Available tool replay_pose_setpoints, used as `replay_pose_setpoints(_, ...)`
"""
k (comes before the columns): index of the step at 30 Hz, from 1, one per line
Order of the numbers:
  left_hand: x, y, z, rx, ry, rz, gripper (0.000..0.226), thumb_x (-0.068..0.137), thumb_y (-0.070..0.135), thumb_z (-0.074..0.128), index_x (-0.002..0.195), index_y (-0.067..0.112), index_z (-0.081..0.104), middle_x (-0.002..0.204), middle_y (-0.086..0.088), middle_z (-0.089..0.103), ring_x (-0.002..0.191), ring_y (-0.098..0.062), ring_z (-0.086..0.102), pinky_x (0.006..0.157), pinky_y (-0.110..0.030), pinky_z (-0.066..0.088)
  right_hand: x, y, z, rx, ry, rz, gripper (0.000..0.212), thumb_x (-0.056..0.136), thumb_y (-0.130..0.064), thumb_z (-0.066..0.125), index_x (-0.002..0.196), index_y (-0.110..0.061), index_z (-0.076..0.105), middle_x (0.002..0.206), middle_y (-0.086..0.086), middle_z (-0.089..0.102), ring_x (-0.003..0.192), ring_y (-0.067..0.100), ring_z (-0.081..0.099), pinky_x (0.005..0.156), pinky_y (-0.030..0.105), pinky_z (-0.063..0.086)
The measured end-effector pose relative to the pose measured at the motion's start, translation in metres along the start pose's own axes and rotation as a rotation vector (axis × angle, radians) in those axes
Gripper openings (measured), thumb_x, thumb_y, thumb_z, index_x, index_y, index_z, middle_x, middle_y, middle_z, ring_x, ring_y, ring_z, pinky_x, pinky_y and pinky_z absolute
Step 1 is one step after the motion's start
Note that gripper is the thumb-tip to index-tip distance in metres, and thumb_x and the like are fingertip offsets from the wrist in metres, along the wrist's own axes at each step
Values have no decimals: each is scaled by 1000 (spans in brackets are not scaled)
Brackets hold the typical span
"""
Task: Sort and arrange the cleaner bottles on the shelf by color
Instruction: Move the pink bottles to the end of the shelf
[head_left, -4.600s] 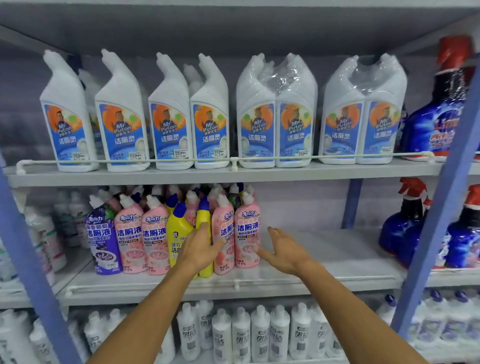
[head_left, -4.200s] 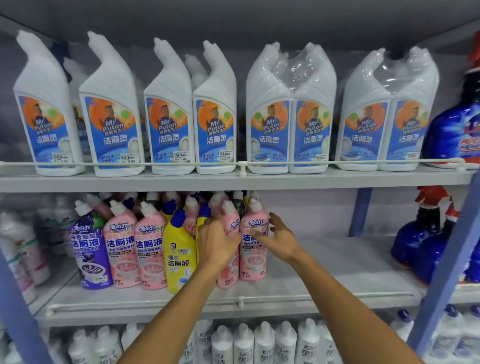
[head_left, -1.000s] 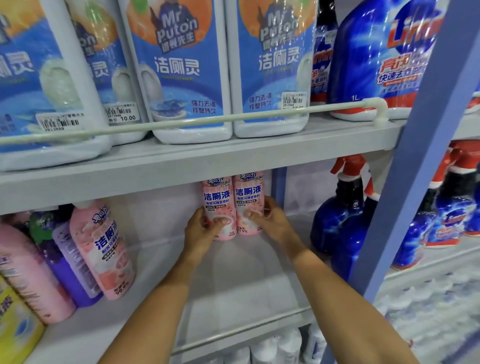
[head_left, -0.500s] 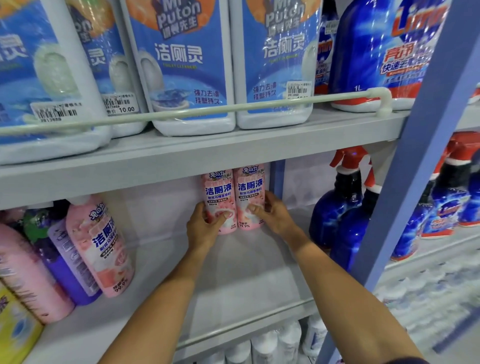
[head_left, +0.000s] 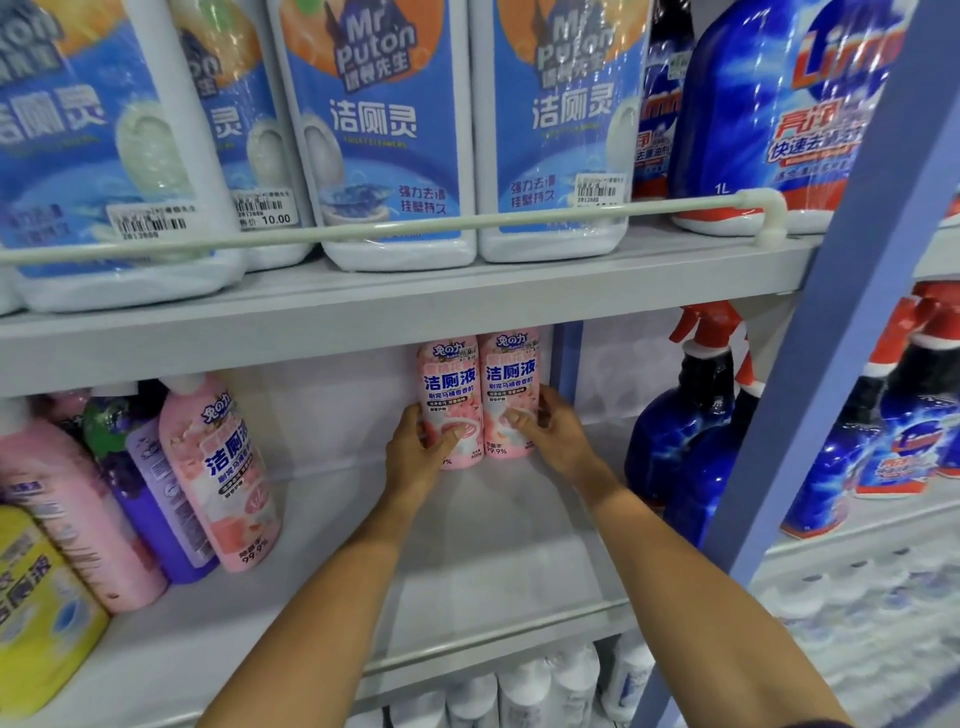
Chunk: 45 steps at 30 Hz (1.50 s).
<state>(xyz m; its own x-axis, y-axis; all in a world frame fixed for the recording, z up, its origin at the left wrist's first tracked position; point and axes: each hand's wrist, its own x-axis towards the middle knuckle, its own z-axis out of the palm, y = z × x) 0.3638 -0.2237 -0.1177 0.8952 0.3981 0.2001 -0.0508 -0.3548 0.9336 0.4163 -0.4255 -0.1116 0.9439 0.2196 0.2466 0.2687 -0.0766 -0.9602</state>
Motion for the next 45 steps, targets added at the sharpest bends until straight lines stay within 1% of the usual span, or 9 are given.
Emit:
replay_pose_setpoints(7, -3, 6, 3, 1, 11, -38, 54, 83, 25, 85, 129, 13, 59, 116, -2, 70, 100, -21, 67, 89, -35, 57, -8, -12, 1, 25, -4, 46, 36, 95, -9, 70, 129, -15, 58, 109, -15, 73, 93, -2, 73, 70, 13, 56)
replay_pose_setpoints(12, -8, 10, -1, -106, -20, -84, 60, 79, 53, 78, 125, 17, 64, 120, -3, 74, 103, -20, 73, 90, -36, 61, -17, -24, 2, 33, 62, 59, 29, 102, -21, 62, 128, -8, 62, 106, -13, 73, 86, -6, 73, 66, 11, 55)
replay_pose_setpoints(15, -22, 9, -9, -200, 15, -118, 37, 98, 23, 69, 131, 12, 57, 120, -2, 68, 100, -9, 68, 88, -18, 54, -25, -27, 1, 59, 118, 73, 27, 108, -24, 49, 121, -7, 64, 101, -14, 74, 85, -7, 72, 68, 10, 53)
replay_pose_setpoints(18, -45, 4, -28, -235, 49, -137, 60, 100, 28, 66, 153, 11, 43, 136, -5, 58, 128, -16, 57, 104, -25, 44, -40, -30, 2, 95, 143, 121, 33, 111, -32, 41, 119, -13, 67, 102, -15, 73, 87, -9, 70, 73, 9, 51)
replay_pose_setpoints(23, -79, -11, -73, -279, 151, -143, 54, 95, 7, 70, 145, 9, 50, 141, -20, 59, 126, -26, 60, 79, -6, 47, -65, -40, 14, 144, 198, 221, 32, 108, -50, 37, 103, -34, 64, 104, -14, 67, 108, 14, 63, 99, 35, 47)
replay_pose_setpoints(29, -132, -15, -157, -339, 219, -97, 44, 89, -10, 70, 123, 12, 55, 121, -17, 63, 114, -30, 62, 108, -40, 49, -112, -53, 61, 151, 166, 207, 55, 108, -51, 37, 147, -15, 52, 138, 4, 63, 126, 21, 60, 105, 38, 46)
replay_pose_setpoints(32, -160, -19, -207, -325, 266, -62, 40, 91, -4, 70, 126, 12, 57, 120, -12, 67, 112, -25, 65, 91, -19, 53, -127, -60, 95, 131, 125, 217, 57, 108, -50, 36, 145, -10, 53, 137, 7, 63, 124, 24, 60, 103, 39, 48)
replay_pose_setpoints(39, -197, -17, -282, -233, 411, -3, 40, 92, 2, 71, 128, 16, 58, 119, 0, 66, 114, -18, 61, 88, -10, 48, -155, -81, 172, 149, -15, 196, 50, 110, -39, 38, 145, -6, 51, 143, 9, 59, 130, 26, 57, 110, 42, 46)
replay_pose_setpoints(45, -184, 12, -306, -165, 450, 72, 56, 94, 6, 71, 145, 13, 50, 136, -1, 60, 129, -18, 57, 111, -34, 46, -141, -119, 223, 127, -112, 109, 51, 107, -47, 45, 143, -13, 55, 139, 2, 63, 127, 21, 61, 111, 45, 48)
